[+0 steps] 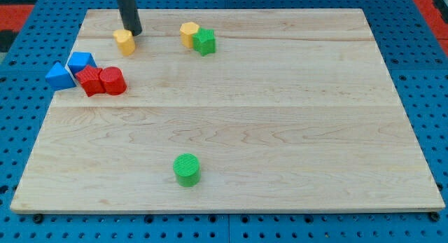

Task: Push the green star and yellow blocks towards the group of blocks

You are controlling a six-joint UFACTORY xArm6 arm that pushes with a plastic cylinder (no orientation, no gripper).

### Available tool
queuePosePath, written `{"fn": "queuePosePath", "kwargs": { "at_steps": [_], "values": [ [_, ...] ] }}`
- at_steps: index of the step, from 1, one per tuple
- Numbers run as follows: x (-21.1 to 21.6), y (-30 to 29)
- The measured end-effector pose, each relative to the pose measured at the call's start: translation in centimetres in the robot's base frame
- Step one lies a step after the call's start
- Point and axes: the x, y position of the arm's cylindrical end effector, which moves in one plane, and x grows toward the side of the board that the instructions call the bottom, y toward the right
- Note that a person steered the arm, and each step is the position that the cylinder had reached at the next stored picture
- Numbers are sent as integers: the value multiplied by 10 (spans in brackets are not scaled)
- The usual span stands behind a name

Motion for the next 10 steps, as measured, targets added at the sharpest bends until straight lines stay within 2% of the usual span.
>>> {"fn": "queuePosePath", "kwargs": {
  "at_steps": [1, 2, 3, 4, 6, 8, 10],
  "values": [
    [27, 9],
    [-21, 26],
    [-46, 83],
    [-44, 142],
    [-20, 137],
    [19, 83],
    [32, 59]
  ]
}}
